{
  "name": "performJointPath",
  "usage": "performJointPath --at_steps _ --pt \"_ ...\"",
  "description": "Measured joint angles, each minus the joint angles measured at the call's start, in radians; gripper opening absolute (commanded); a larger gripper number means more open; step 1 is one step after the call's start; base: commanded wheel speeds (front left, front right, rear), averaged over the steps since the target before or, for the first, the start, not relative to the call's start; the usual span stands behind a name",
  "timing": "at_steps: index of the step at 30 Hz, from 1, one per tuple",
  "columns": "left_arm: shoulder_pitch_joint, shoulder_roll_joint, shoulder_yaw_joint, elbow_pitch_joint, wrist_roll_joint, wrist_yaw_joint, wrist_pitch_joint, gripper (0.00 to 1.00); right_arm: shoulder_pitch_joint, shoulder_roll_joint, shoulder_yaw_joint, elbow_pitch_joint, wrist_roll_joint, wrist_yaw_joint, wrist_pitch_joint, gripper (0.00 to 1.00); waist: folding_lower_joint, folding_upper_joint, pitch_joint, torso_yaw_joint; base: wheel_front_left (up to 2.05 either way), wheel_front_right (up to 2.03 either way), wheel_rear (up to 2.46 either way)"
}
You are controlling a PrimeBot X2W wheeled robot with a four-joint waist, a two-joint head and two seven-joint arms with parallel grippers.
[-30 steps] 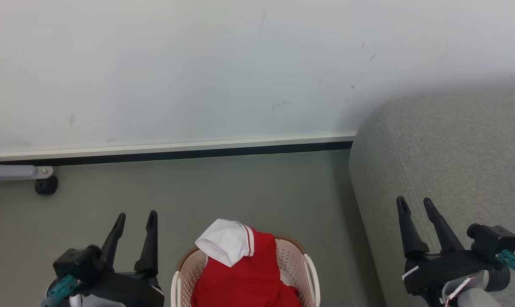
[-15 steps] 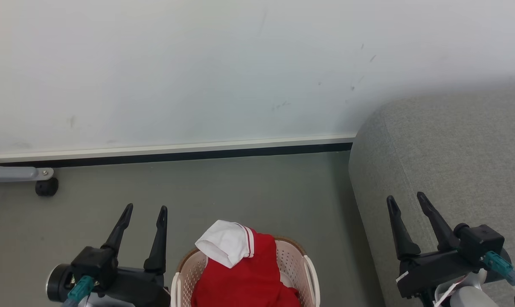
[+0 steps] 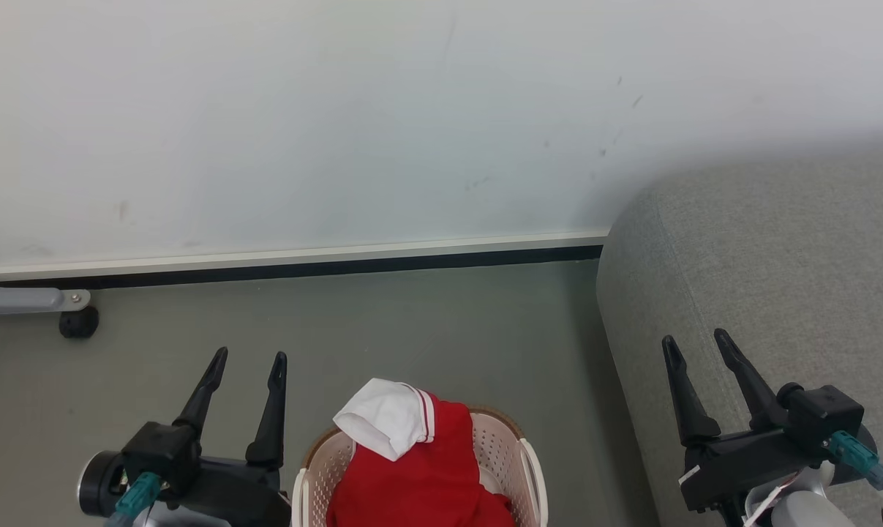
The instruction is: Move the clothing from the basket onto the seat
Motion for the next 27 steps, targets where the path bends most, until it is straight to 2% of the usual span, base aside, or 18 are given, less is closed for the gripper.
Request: performJointPath --at_steps 14,27 --pt "0.002 0.001 0.018 -0.029 0.000 -0.026 0.000 1.00 -0.001 -0.009 -0.010 -0.038 -0.002 0.002 -0.004 1.00 0.0000 0.0000 0.055 -0.028 0.00 0.00 0.00" --pt "-0.063 0.012 0.018 -0.008 -0.001 -0.060 0.000 1.00 -0.050 0.014 -0.039 -0.098 -0.006 -0.008 -0.004 1.00 0.0001 0.0001 0.200 -0.085 0.00 0.00 0.00"
